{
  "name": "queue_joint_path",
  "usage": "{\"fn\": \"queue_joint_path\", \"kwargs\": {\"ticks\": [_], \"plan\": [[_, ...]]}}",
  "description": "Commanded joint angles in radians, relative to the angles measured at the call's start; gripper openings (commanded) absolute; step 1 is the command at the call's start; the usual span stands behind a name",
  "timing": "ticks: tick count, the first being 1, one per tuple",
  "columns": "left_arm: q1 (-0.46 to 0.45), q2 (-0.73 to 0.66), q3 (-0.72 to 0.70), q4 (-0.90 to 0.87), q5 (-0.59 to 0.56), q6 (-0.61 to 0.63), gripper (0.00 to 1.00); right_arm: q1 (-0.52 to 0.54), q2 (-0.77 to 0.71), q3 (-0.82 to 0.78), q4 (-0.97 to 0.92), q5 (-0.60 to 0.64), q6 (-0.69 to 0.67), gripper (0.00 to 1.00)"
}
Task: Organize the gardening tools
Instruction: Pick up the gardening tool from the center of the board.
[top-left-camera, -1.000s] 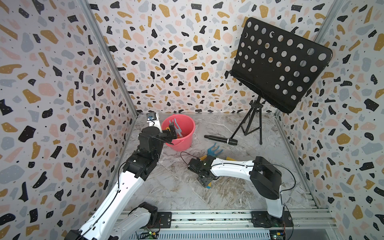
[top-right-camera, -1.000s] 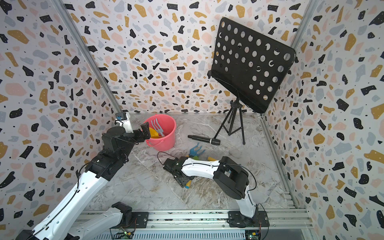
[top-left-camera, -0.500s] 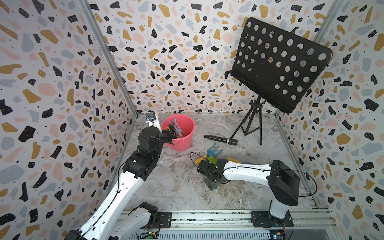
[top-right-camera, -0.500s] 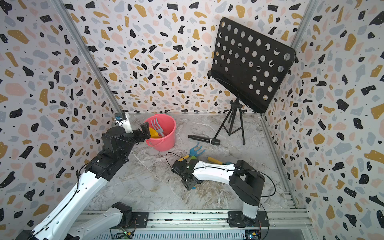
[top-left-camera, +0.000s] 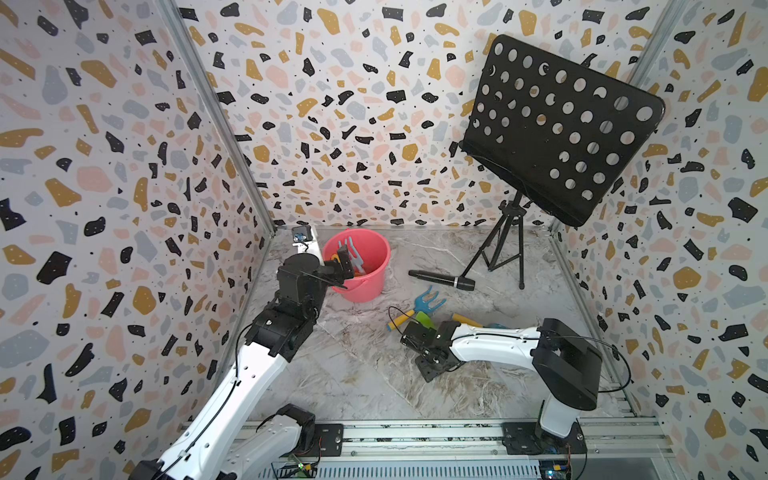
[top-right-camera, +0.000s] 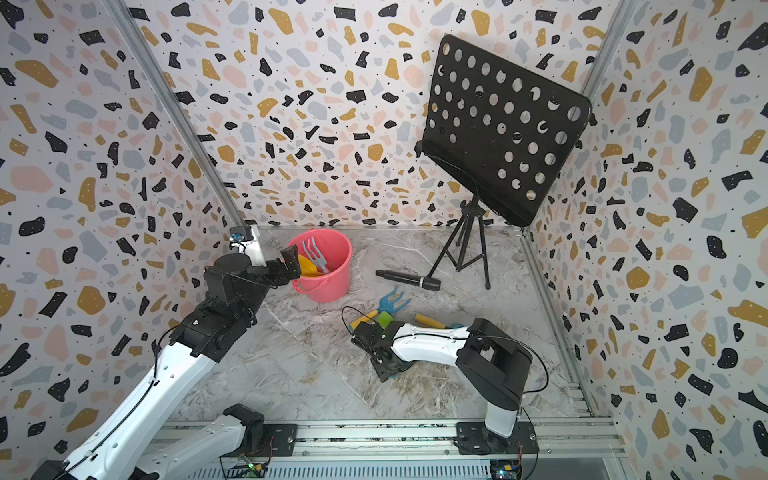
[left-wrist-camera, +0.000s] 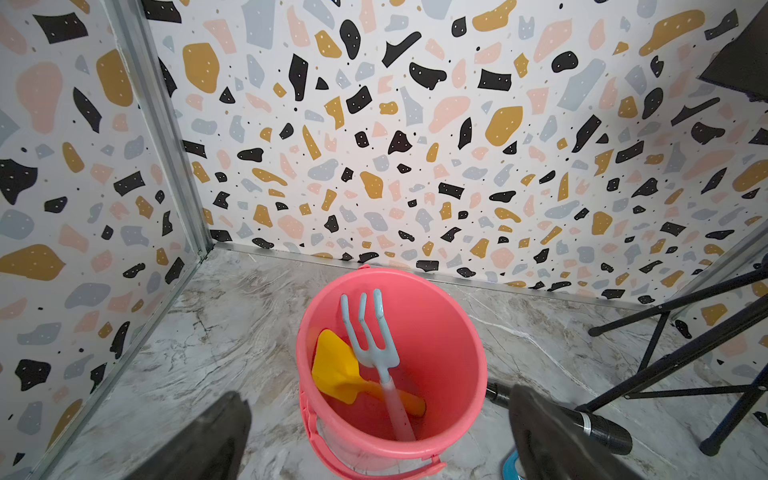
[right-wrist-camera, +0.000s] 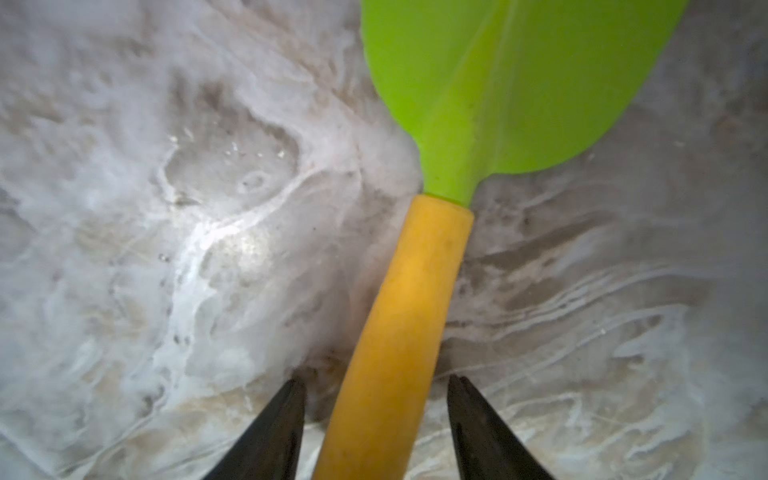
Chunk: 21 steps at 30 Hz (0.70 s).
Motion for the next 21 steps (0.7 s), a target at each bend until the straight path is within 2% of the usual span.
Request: {"fn": "queue_joint_path", "kwargs": {"ticks": [1, 9, 17, 21], "plan": [[0.004, 0.005, 0.006, -0.002, 0.015, -0.005, 1.0, -0.004, -0.043, -0.019, 0.011, -0.014, 0.009, 0.48], [0.004, 0.022, 0.027, -0.036, 0.066, -0.01, 0.99, -0.004, -0.119, -0.059, 0.002, 0.021, 0.011, 0.18], [0.004, 0.032, 0.038, -0.072, 0.187, -0.074, 1.0, -0.004, -0.284, -0.147, 0.005, 0.111, -0.002, 0.01], [0.004, 0.051, 0.037, -0.096, 0.286, -0.123, 1.0, -0.004, -0.377, -0.185, 0.049, 0.154, -0.033, 0.0]]}}
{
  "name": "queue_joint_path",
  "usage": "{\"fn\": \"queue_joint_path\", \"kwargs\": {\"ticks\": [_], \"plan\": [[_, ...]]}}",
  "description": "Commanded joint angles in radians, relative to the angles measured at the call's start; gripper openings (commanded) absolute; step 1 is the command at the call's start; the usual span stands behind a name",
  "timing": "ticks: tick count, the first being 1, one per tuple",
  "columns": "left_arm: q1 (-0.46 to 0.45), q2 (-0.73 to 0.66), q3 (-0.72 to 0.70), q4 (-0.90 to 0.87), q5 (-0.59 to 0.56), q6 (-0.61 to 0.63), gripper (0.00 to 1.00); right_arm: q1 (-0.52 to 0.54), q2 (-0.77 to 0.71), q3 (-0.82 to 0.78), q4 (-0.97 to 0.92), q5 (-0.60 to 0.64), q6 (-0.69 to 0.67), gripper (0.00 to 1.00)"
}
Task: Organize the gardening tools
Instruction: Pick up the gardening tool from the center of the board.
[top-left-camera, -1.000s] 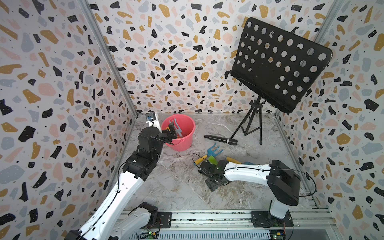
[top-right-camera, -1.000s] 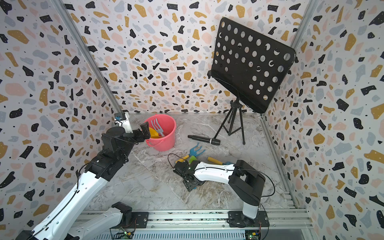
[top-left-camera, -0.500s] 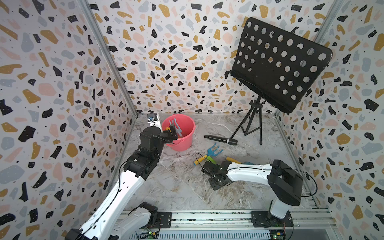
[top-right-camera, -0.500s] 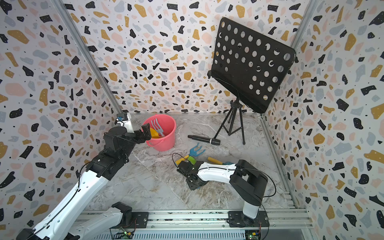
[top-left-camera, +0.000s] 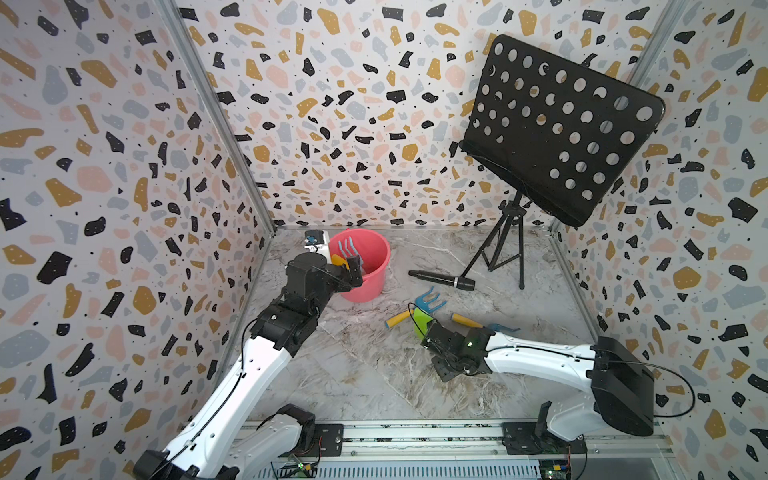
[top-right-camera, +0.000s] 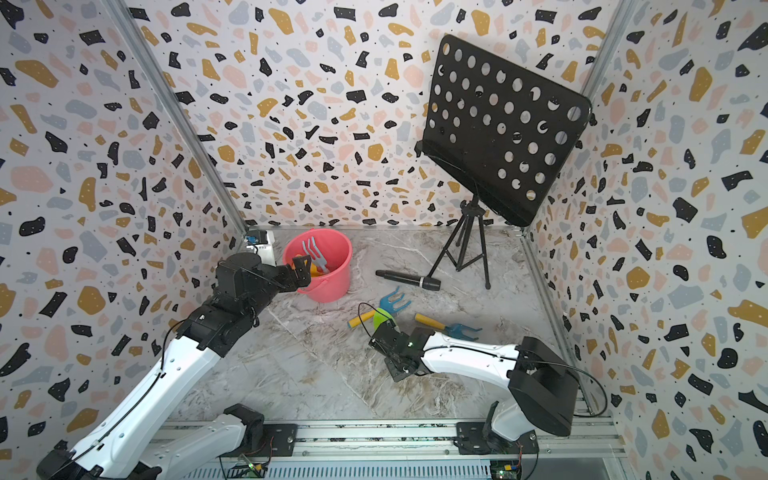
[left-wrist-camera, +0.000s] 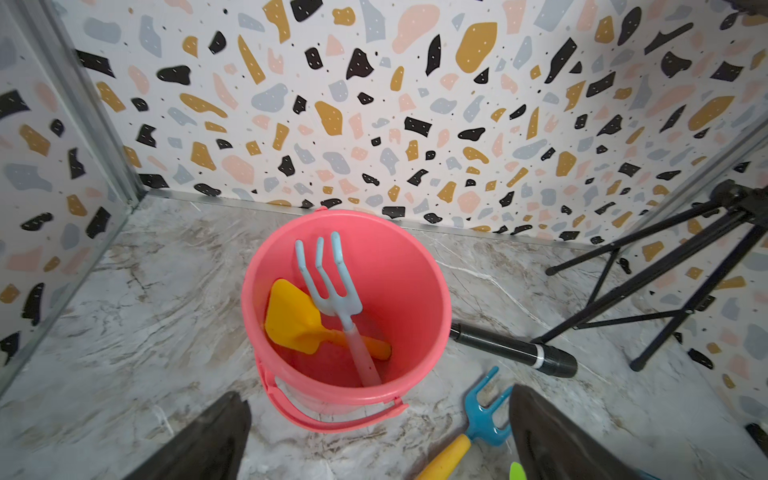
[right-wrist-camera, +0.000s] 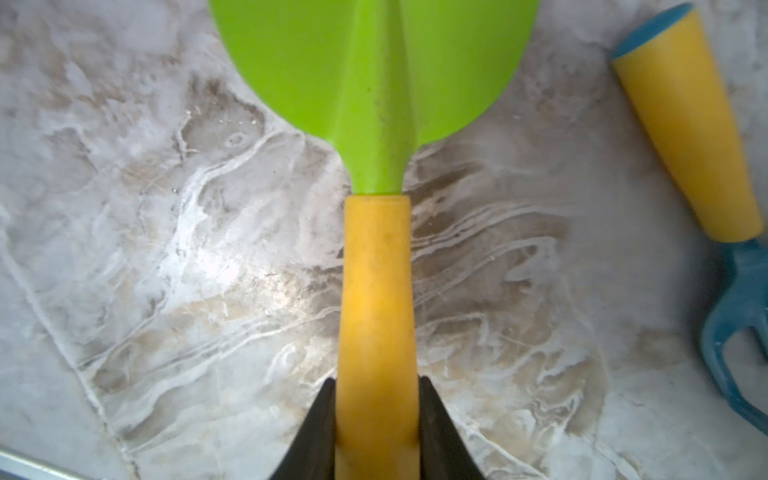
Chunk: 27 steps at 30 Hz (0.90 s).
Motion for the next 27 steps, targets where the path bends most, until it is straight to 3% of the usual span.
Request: {"fn": "queue_joint_path", "kwargs": {"ticks": [1, 12, 20, 27], "plan": [[0.004, 0.021, 0.035, -0.01, 0.131, -0.052, 0.99, -0.002, -0.094, -0.016, 0.043, 0.076, -0.034, 0.0], [-0.013, 0.141, 0.068, -0.038, 0.526, -0.099, 1.0, -0.002, -0.311, -0.135, 0.334, 0.167, -0.154, 0.0], [-0.116, 0.219, 0.112, -0.07, 0.601, -0.055, 0.99, -0.002, -0.34, -0.161, 0.43, 0.177, -0.227, 0.0], [-0.191, 0.299, 0.152, -0.041, 0.638, -0.046, 0.83, -0.002, -0.375, -0.213, 0.511, 0.152, -0.245, 0.0]]}}
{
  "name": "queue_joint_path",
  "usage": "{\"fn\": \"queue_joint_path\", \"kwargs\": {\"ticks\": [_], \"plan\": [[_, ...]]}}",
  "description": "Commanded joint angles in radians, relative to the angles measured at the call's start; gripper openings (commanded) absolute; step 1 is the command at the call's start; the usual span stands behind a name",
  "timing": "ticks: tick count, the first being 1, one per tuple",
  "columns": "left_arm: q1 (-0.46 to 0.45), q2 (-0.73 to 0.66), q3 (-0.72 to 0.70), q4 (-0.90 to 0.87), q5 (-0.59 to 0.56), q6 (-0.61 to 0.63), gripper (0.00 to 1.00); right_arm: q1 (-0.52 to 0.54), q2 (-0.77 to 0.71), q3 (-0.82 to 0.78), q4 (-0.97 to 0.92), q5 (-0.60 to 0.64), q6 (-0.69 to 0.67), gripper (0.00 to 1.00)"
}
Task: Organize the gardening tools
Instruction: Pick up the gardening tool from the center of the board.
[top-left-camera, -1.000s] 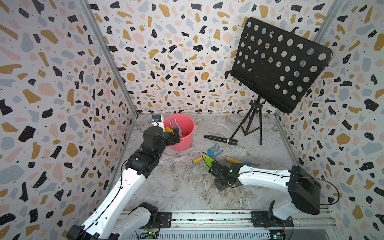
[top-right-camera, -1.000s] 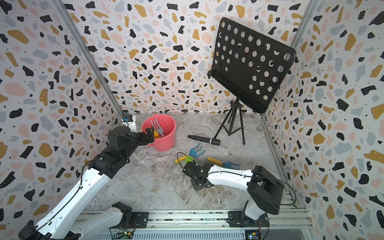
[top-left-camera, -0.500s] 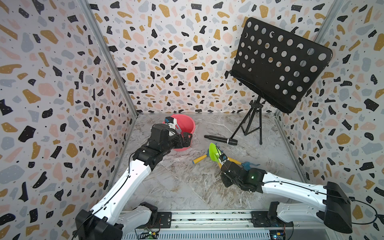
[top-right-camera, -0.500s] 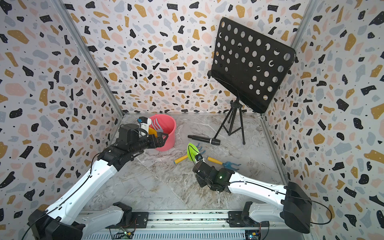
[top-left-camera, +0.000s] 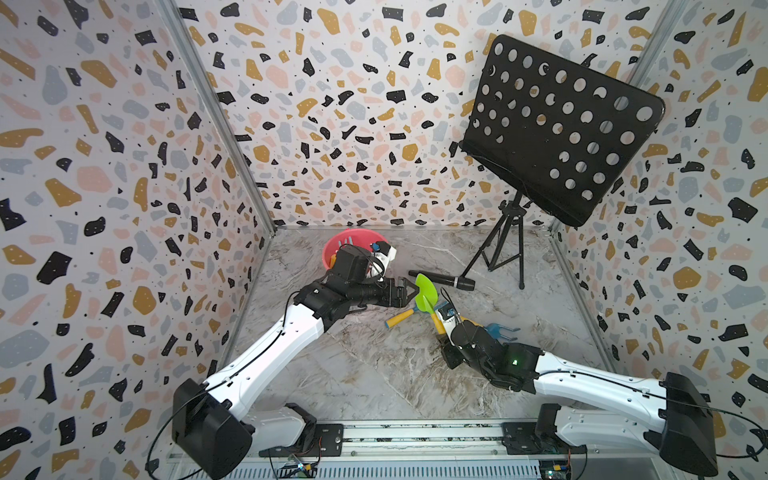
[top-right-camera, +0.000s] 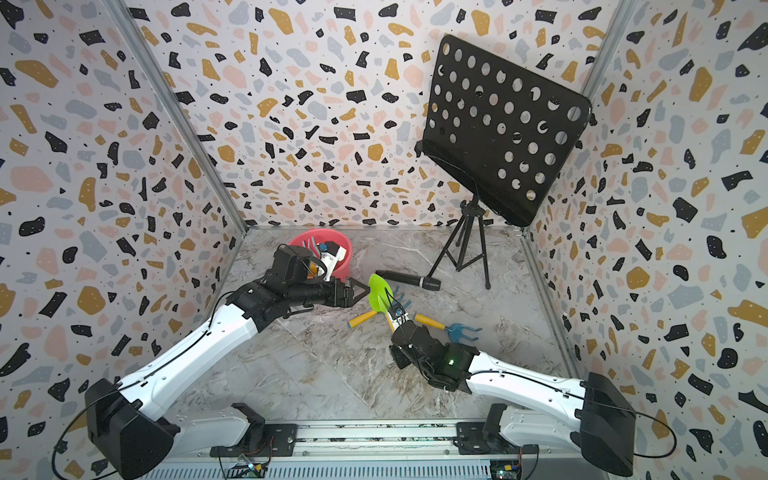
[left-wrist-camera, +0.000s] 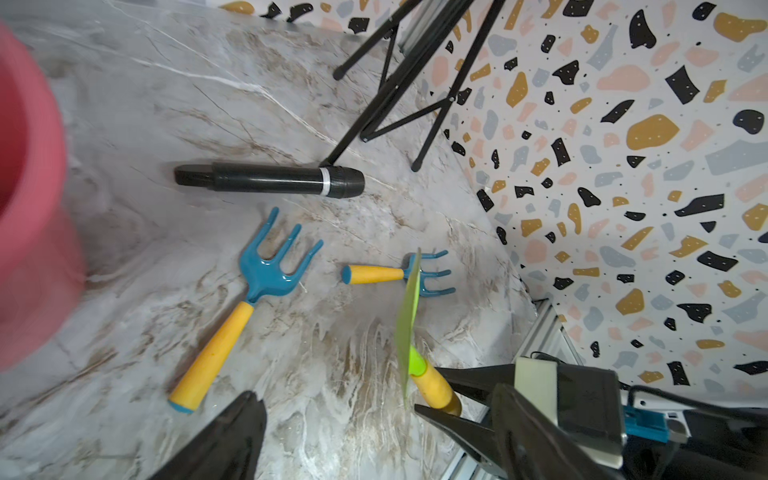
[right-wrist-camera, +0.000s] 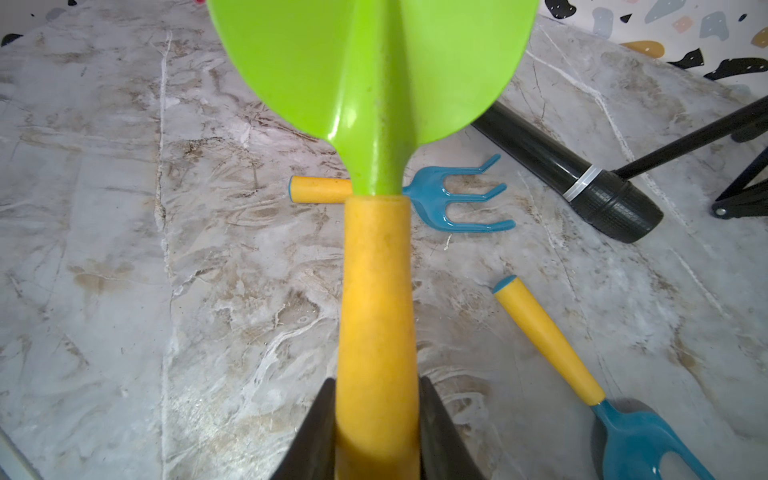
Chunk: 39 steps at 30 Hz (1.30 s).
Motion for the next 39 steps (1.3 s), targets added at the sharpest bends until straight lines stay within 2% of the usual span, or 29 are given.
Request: {"fn": "queue_joint_path", "kwargs": {"ticks": [1, 5, 17, 24, 28, 31, 35, 39], "plan": [[-0.023, 0.029, 0.044, 0.036, 0.034, 0.021, 0.83, -0.002, -0.034, -0.008, 0.078, -0.001, -0.026, 0.0], [-0.032, 0.068, 0.061, 0.04, 0.034, 0.02, 0.76, -0.002, -0.035, -0.01, 0.101, 0.0, -0.028, 0.0], [-0.049, 0.109, 0.065, 0.077, 0.022, 0.018, 0.42, -0.002, -0.019, -0.01, 0.134, -0.026, -0.034, 0.0], [-0.05, 0.112, 0.065, 0.083, 0.0, 0.026, 0.11, -0.002, -0.016, -0.012, 0.133, -0.018, -0.032, 0.06], [-0.049, 0.103, 0.059, 0.084, -0.026, 0.035, 0.0, -0.002, -0.018, -0.012, 0.133, -0.01, -0.03, 0.16], [-0.05, 0.087, 0.051, 0.089, -0.055, 0.048, 0.0, -0.002, -0.021, -0.011, 0.128, -0.003, -0.028, 0.42], [-0.049, 0.046, 0.031, 0.103, -0.151, 0.08, 0.0, -0.002, -0.031, -0.01, 0.117, 0.011, -0.018, 0.58], [-0.048, -0.007, 0.026, 0.101, -0.294, 0.135, 0.0, -0.002, -0.054, -0.01, 0.089, 0.057, 0.009, 0.73]]}}
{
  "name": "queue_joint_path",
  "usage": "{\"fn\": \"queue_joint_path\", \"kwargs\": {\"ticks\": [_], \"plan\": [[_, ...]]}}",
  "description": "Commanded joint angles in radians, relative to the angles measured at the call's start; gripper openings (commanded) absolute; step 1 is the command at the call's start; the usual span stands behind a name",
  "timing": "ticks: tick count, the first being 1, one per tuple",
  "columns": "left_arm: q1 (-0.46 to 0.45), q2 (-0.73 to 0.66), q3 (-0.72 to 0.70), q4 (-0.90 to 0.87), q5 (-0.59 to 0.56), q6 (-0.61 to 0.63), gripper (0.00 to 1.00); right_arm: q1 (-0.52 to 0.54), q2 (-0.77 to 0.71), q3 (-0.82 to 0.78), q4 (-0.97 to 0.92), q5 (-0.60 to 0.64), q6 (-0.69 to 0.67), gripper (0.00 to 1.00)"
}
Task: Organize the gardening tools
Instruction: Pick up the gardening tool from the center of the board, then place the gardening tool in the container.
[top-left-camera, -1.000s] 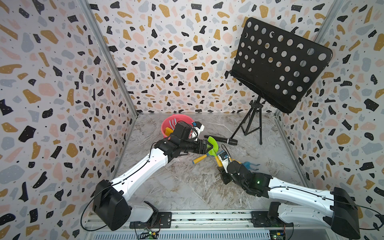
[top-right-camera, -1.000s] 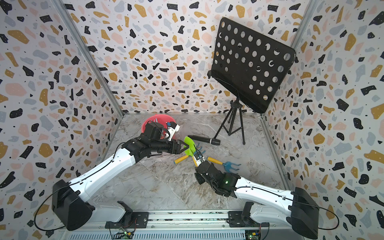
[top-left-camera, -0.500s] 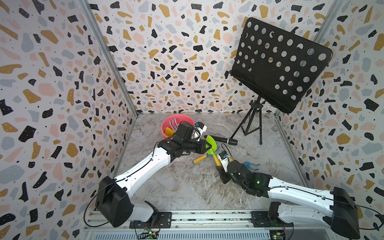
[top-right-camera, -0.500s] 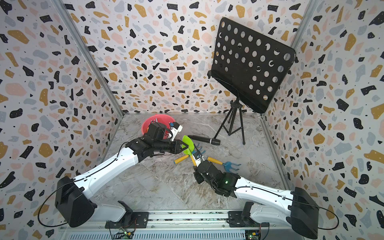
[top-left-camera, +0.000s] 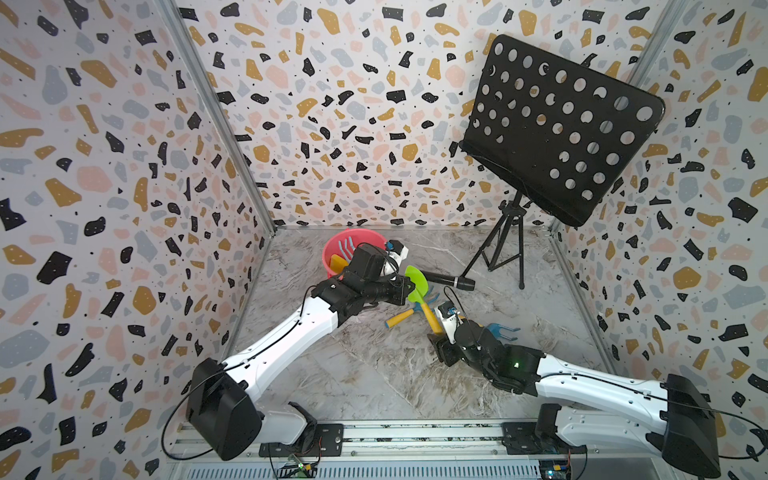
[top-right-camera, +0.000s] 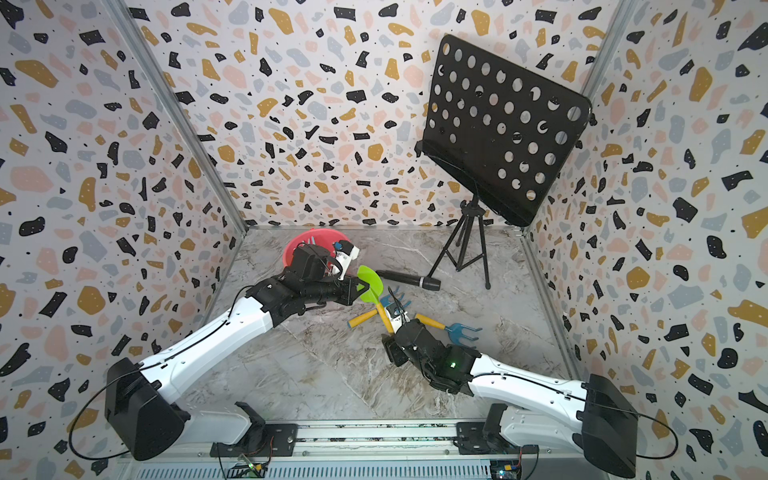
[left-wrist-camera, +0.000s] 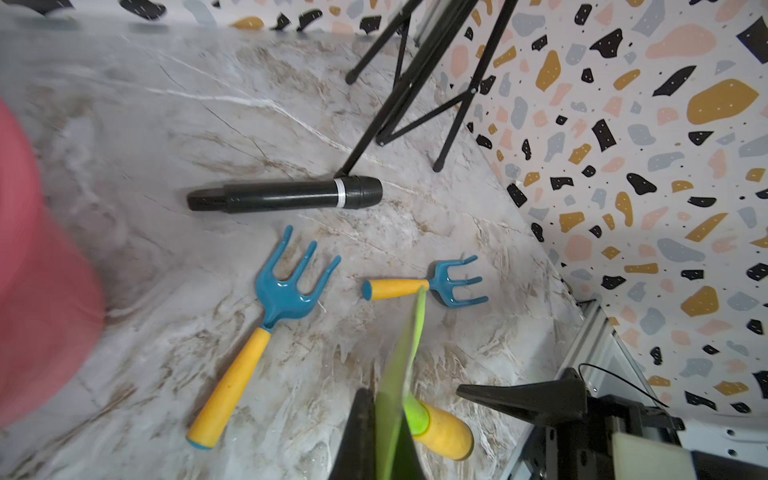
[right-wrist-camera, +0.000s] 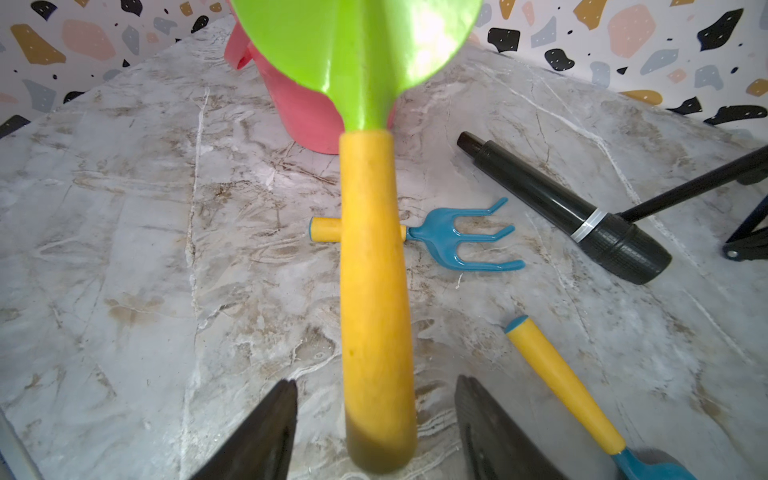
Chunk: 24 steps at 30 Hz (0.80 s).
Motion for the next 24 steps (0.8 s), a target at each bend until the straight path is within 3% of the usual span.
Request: {"fn": "queue_joint_path", "kwargs": {"ticks": [1, 10, 17, 24], "plan": [[0.006, -0.075, -0.002, 0.057, -0.166, 0.073, 0.0, -0.002, -0.046, 0.009, -0.035, 0.062, 0.033, 0.77], [0.086, -0.138, 0.032, 0.097, -0.433, 0.155, 0.0, -0.002, -0.122, 0.001, -0.128, 0.171, 0.098, 0.99], [0.149, -0.14, 0.059, 0.235, -0.612, 0.26, 0.0, -0.04, -0.164, 0.001, -0.18, 0.218, 0.126, 1.0], [0.181, -0.101, 0.084, 0.359, -0.697, 0.359, 0.0, -0.049, -0.184, 0.006, -0.222, 0.259, 0.156, 1.0]]}}
